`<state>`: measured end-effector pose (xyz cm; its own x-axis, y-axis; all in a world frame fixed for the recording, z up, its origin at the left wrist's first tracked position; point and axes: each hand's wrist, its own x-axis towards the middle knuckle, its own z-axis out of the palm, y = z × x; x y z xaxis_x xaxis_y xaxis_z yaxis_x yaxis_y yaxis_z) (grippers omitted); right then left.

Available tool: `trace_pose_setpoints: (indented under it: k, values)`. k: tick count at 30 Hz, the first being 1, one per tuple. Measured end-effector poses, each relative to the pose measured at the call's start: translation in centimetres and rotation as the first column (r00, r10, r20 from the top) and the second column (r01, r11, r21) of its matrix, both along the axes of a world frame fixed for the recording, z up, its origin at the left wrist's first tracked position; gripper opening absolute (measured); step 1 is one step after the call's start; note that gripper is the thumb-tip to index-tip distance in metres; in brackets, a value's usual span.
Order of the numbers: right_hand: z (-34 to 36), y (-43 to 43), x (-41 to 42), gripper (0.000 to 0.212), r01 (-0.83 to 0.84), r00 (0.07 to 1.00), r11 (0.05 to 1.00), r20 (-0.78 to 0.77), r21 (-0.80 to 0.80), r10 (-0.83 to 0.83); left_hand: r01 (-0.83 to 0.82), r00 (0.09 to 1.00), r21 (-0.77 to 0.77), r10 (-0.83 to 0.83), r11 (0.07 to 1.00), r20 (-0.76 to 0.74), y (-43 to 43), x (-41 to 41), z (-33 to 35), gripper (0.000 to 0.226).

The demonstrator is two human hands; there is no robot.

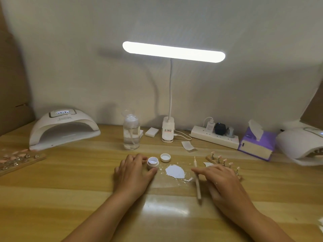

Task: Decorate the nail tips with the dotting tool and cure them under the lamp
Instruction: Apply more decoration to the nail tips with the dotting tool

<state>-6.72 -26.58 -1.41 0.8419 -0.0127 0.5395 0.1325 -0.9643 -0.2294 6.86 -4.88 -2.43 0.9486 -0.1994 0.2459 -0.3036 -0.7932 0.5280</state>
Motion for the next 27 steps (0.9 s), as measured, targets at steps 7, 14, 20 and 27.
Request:
trace_pose_setpoints:
  k: [7, 14, 20, 27]
  values:
    - [-0.4, 0.9, 0.7, 0.022, 0.047, 0.983, 0.998, -0.179, 0.043, -0.038, -0.017, 1.0, -0.024, 0.017, 1.0, 0.015, 0.0, 0.1, -0.2, 0.042]
    - [-0.4, 1.1, 0.5, 0.023, 0.074, 0.986, 0.997, -0.15, 0.025, -0.07, -0.024, 1.0, -0.111, 0.023, 0.994, -0.013, 0.1, 0.1, -0.2, 0.041]
    - [-0.2, 0.8, -0.2, 0.022, 0.098, 0.991, 0.993, -0.101, 0.065, -0.091, -0.011, 1.0, -0.114, 0.01, 0.993, -0.015, 0.2, 0.0, -0.1, 0.041]
    - [1.6, -2.3, -1.0, 0.028, 0.446, 0.881, 0.854, 0.037, 0.268, -0.472, 0.003, 1.0, -0.153, -0.004, 0.988, -0.009, 0.3, -0.4, 0.1, 0.038]
